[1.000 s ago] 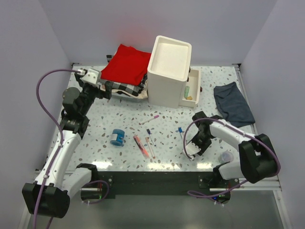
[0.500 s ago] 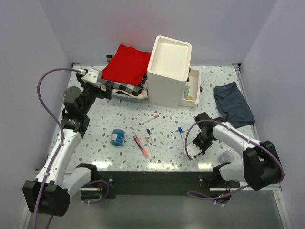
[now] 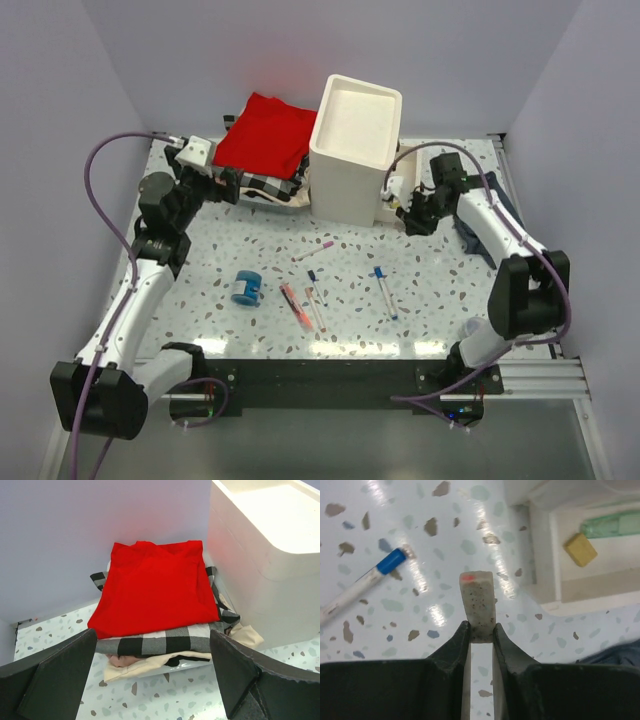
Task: Sort the stationery into containers
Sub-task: Place the stationery in the drawer.
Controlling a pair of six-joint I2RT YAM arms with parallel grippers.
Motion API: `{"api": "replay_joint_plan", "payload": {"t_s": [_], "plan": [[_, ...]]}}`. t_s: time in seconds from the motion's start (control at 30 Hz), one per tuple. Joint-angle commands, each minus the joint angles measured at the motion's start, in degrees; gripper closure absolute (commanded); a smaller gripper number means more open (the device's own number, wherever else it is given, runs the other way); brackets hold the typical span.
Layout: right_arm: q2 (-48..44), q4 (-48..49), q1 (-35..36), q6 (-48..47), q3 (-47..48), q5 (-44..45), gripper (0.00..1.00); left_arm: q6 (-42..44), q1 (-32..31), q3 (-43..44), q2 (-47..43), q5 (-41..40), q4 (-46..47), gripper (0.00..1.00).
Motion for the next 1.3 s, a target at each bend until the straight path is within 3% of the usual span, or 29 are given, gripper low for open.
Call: {"api": "replay_joint_plan", "payload": {"t_s": [0.0,0.27,0.47,0.53,0.57,0.6,0.7,0.87,0.93,1.03,1.07,1.13,1.27], "plan": [[5.19,3.2,-2.75,19.49,7.55,-5.28,1.0,-0.76,0.61,5.3,2.13,1.09,1.62,0.0],[15.12,3.99,-6.7,31.44,18.53,-6.42,1.0,-0.76,0.61,6.45,4.06,1.0,2.06,0.0],[18.11,6.72,-7.41,36.55,21.53,-5.81,1.0,-1.29,0.61,6.01,4.68,0.91,2.23,0.0],[18.55,7.77,-7.5,38.39,21.8,-4.76,0.9,-1.55,0.61,6.27,5.03,1.0,2.67,0.0],[18.56,8.04,-7.5,38.83,21.97,-4.75,0.78,-1.73,0.61,6.36,5.38,1.0,2.76,0.0],[18.47,8.3,-7.41,39.19,21.89,-4.84,0.72,-1.73,0.61,6.45,5.56,1.09,2.85,0.0],[17.25,9.0,-7.5,40.68,22.06,-4.67,0.56,-2.43,0.61,6.71,6.08,1.35,3.2,0.0],[14.08,9.71,-8.72,43.58,21.54,-3.35,0.5,-3.13,0.61,7.5,7.31,3.19,4.17,0.01],[12.33,11.28,-10.56,46.48,20.84,-2.38,0.51,-3.13,0.61,9.16,8.45,4.16,4.26,0.01],[10.91,13.74,-13.47,49.99,17.68,5.42,0.75,-4.89,0.52,11.53,10.82,6.78,5.22,0.01],[11.17,13.84,-14.0,50.52,17.15,7.1,0.88,-4.98,0.52,12.5,11.62,7.93,5.75,0.02],[11.96,14.89,-15.23,51.84,15.31,9.92,0.99,-5.5,0.35,15.58,14.42,10.82,6.01,0.04],[15.3,16.3,-15.85,53.6,15.64,10.19,1.0,-6.65,0.09,21.29,19.35,14.18,5.67,0.11]]}}
